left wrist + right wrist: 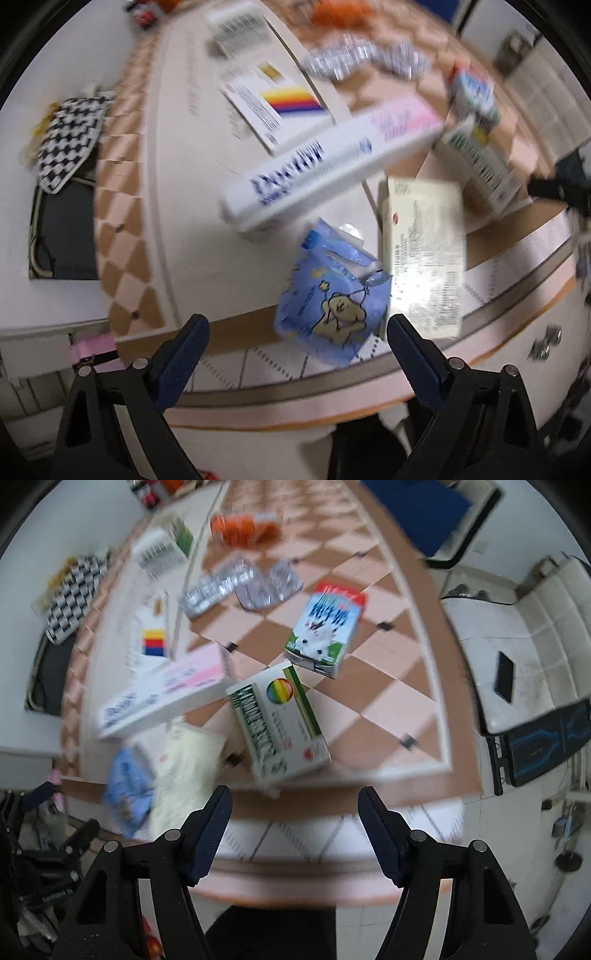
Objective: Collect trash
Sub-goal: 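Grasp the blue snack wrapper with left tool while right tool grasps green medicine box, then carry both items over the trash bin and open both tools to drop them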
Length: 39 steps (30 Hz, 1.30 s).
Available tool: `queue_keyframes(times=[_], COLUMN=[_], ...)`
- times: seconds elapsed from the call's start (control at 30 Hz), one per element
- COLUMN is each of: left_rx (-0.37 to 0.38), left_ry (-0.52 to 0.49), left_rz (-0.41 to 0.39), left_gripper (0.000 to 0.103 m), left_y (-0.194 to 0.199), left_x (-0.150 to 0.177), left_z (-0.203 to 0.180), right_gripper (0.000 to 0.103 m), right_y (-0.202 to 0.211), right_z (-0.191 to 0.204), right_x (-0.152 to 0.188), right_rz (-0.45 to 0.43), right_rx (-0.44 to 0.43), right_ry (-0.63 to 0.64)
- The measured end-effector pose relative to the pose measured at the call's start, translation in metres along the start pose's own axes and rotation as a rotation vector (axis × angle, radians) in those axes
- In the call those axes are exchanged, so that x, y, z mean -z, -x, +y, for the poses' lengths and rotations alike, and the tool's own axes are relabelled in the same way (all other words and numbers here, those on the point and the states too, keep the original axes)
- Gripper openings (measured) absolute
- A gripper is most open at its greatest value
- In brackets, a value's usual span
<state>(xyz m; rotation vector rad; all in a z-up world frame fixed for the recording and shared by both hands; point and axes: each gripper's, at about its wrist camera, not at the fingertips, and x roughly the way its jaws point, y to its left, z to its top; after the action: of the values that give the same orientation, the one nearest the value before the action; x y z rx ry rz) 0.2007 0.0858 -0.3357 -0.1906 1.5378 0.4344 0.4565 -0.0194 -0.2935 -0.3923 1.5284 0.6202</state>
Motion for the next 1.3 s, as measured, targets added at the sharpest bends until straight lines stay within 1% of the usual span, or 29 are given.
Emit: queue_keyframes(times=[0.03,0.13,0.17,0.2,0.27,0.3,0.33,0.37,0.4,0.43,0.47,0.5,0.57,0.6,0.67,0.7,0.77,0.83,0.93,1.07,1.1,1.17,1.2,1.3], left_rx=[-0.007,-0.012,-0.008,-0.005,-0.008,0.018,0.049,0.057,0.049,0.047,0.049,0.051,0.053,0.05,0.033,0.03,0.012,-0.002,0.011,0.02,0.028,0.033,0.039,0.058], left_ry=[-0.014,-0.047,-0.057,-0.065,-0.07,-0.059,-0.038,-0.026,-0.014,0.0,0.019,0.051,0.104,0.137,0.192,0.218,0.262,0.304,0.344,0.354,0.349,0.336,0.326,0.305], left_rz=[0.027,0.078,0.09,0.098,0.115,0.126,0.134,0.131,0.124,0.119,0.119,0.12,0.125,0.125,0.126,0.126,0.121,0.103,0.071,0.022,0.007,-0.025,-0.045,-0.089], left_gripper=[0.098,0.098,0.098,0.097,0.076,0.063,0.053,0.05,0.046,0.04,0.037,0.034,0.026,0.02,0.017,0.017,0.016,0.014,0.014,0.014,0.014,0.014,0.014,0.014], left_y=[-0.011,-0.032,-0.038,-0.041,-0.047,-0.049,-0.048,-0.047,-0.044,-0.042,-0.04,-0.038,-0.033,-0.03,-0.023,-0.019,-0.011,-0.005,0.007,0.03,0.032,0.035,0.041,0.051], left_x=[-0.004,-0.012,-0.014,-0.014,-0.015,-0.015,-0.015,-0.014,-0.013,-0.01,-0.008,-0.005,0.002,0.006,0.016,0.02,0.029,0.039,0.05,0.071,0.074,0.084,0.094,0.118], left_z=[-0.003,-0.01,-0.012,-0.013,-0.015,-0.013,-0.012,-0.011,-0.009,-0.007,-0.005,-0.001,0.006,0.011,0.019,0.023,0.029,0.035,0.041,0.038,0.033,0.03,0.027,0.02], right_gripper=[0.074,0.075,0.083,0.085,0.085,0.085,0.084,0.081,0.077,0.069,0.061,0.058,0.046,0.043,0.036,0.035,0.027,0.025,0.024,0.023,0.023,0.022,0.022,0.022], right_y=[-0.018,-0.051,-0.061,-0.07,-0.081,-0.087,-0.088,-0.089,-0.089,-0.088,-0.087,-0.086,-0.084,-0.084,-0.082,-0.082,-0.083,-0.078,-0.066,-0.047,-0.034,-0.022,-0.004,0.016], right_z=[0.001,0.009,0.012,0.016,0.024,0.027,0.029,0.03,0.03,0.028,0.028,0.025,0.019,0.015,0.011,0.009,0.003,0.007,0.013,0.025,0.028,0.035,0.039,0.053], right_x=[-0.012,-0.03,-0.035,-0.039,-0.042,-0.042,-0.042,-0.042,-0.041,-0.041,-0.039,-0.038,-0.036,-0.036,-0.033,-0.031,-0.028,-0.021,-0.009,0.01,0.018,0.04,0.055,0.101], right_rz=[0.021,0.061,0.078,0.095,0.124,0.137,0.133,0.135,0.136,0.13,0.127,0.127,0.139,0.144,0.148,0.146,0.129,0.1,0.074,0.021,0.009,-0.014,-0.021,-0.066], right_rx=[0.012,0.035,0.033,0.011,0.027,0.041,0.048,0.051,0.059,0.064,0.068,0.063,0.018,-0.003,-0.037,-0.053,-0.092,-0.095,-0.11,-0.111,-0.114,-0.129,-0.132,-0.13], right_ry=[0.024,0.069,0.087,0.102,0.141,0.157,0.168,0.175,0.186,0.189,0.188,0.184,0.153,0.134,0.106,0.094,0.075,0.09,0.082,0.079,0.077,0.059,0.054,0.033])
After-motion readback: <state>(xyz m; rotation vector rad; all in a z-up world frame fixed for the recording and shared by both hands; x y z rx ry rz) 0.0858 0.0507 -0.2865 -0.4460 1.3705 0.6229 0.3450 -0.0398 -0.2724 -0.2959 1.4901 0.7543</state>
